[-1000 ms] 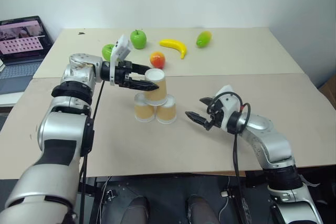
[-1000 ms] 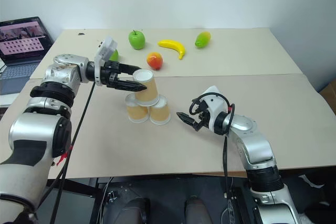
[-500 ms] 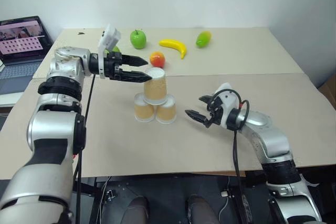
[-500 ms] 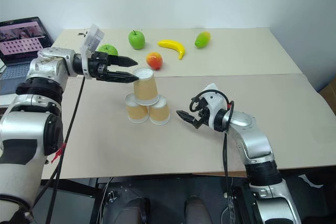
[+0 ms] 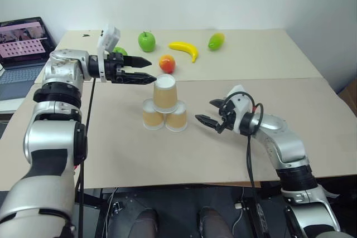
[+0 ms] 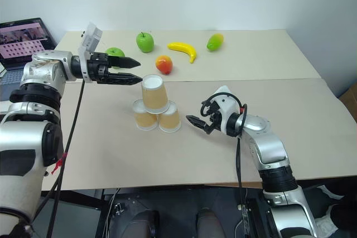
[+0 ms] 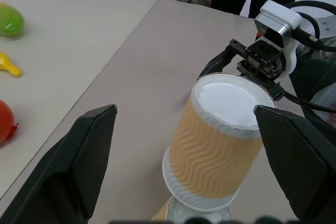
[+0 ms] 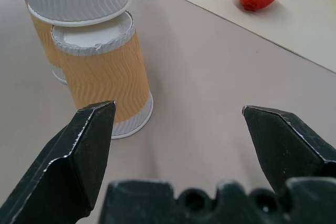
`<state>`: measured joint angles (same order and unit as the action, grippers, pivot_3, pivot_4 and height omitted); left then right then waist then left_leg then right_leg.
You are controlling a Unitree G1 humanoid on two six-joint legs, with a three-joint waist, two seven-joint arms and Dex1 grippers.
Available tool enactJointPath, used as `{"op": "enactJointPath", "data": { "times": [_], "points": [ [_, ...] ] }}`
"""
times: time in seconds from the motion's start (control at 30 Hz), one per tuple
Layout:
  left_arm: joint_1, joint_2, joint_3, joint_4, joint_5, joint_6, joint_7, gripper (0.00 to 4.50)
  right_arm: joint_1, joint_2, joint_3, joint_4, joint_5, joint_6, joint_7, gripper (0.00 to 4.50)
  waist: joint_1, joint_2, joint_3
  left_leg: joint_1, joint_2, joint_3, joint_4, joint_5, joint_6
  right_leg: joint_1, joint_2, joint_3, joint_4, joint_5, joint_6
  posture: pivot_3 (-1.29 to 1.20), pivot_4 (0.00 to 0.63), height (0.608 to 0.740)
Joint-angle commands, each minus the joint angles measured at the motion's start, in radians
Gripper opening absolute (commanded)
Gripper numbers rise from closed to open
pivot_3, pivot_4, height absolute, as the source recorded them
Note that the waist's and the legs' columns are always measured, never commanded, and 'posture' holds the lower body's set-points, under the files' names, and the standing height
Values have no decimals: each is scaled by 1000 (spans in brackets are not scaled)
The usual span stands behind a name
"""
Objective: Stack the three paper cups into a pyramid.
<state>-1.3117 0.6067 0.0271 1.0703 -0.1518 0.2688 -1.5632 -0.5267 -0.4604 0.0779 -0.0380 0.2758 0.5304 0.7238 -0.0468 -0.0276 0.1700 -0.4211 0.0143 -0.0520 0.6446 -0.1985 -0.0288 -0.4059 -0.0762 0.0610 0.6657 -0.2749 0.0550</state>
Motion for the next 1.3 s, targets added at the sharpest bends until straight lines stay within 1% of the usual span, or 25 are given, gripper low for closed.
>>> {"op": "enactJointPath", "data": {
  "times": [0.03,0.13,0.23,0.3,0.37,0.43,0.5,0.57,0.63,0.67,0.7,0.8,0.87,0.93,1.0,1.1,1.3],
  "points": [
    [-2,44,52,-73,-49,45,11,4483,-22,0,-5,-10,-3,-35,9,4500,-1,0,0,0,0,0,0,0,0,0,0,0,0,0,0,0,150,732],
    [20,74,86,-140,-85,101,25,4483,-30,0,-1,4,-7,-40,17,4500,-5,0,0,0,0,0,0,0,0,0,0,0,1,0,0,0,150,732],
    [96,118,162,-315,-159,225,96,4483,-42,-2,-3,25,-12,-46,30,4500,-9,0,0,0,0,0,0,0,0,0,0,0,2,0,0,0,150,732],
    [188,137,230,-482,-208,310,199,4483,-52,-4,-1,43,-17,-52,41,4500,-16,0,0,0,1,-1,0,0,0,0,0,0,4,0,0,0,150,732],
    [301,138,312,-651,-240,367,337,4483,-60,-8,-3,66,-22,-61,46,4500,-21,0,0,0,1,-1,0,0,0,0,0,0,6,0,0,0,150,732],
    [414,115,415,-798,-269,411,496,4483,-74,-15,-6,115,-46,-76,25,4500,-23,0,0,1,1,-1,1,0,0,0,0,0,7,0,0,0,150,732],
    [516,67,521,-919,-293,436,658,4483,-100,-18,-12,194,-91,-95,-33,4500,-22,0,0,2,1,-1,1,0,0,0,0,1,8,0,0,0,150,732],
    [606,12,611,-999,-292,428,814,4483,-129,-15,-17,270,-134,-119,-95,4500,-20,0,0,3,1,0,1,0,0,1,0,1,7,0,0,0,150,732],
    [698,-49,683,-1047,-255,381,981,4483,-159,-11,-26,352,-175,-151,-165,4500,-17,0,0,4,1,0,1,0,0,1,0,1,7,0,0,0,150,732],
    [730,-71,703,-1064,-245,367,1041,4483,-172,-8,-34,385,-185,-162,-191,4500,-15,0,0,4,1,0,0,0,0,1,-1,2,7,0,0,0,150,732],
    [785,-94,710,-1079,-211,316,1097,4483,-189,-4,-45,422,-196,-174,-225,4500,-13,0,0,4,1,1,0,0,0,1,-1,3,7,0,0,0,150,732],
    [887,-145,737,-1093,-186,228,1203,4483,-223,15,-77,479,-205,-194,-295,4500,-10,0,0,4,0,2,-1,0,0,1,-1,3,7,0,0,0,150,732],
    [933,-170,756,-1092,-194,190,1247,4483,-234,27,-95,495,-209,-203,-336,4500,-6,-1,-1,4,1,2,-1,0,0,0,-1,3,6,0,-1,0,150,732],
    [990,-175,759,-1040,-168,112,1275,4483,-235,44,-121,509,-208,-201,-387,4500,-5,-1,-1,4,1,1,-1,0,0,0,-1,3,4,0,-1,0,150,732],
    [1028,-183,760,-999,-171,62,1294,4483,-226,60,-144,504,-204,-194,-422,4500,0,-1,-1,4,1,1,-1,0,0,1,-1,3,2,0,-1,0,150,732],
    [1047,-187,735,-965,-183,14,1312,4483,-214,69,-150,493,-206,-187,-432,4500,3,-1,-1,4,0,2,-1,0,0,1,-2,3,0,0,-1,0,150,732],
    [1032,-174,712,-887,-202,-60,1324,4483,-185,71,-172,472,-202,-172,-453,4500,6,-2,-2,4,0,2,-1,0,0,2,-2,3,0,1,-1,0,150,732]
  ]
}}
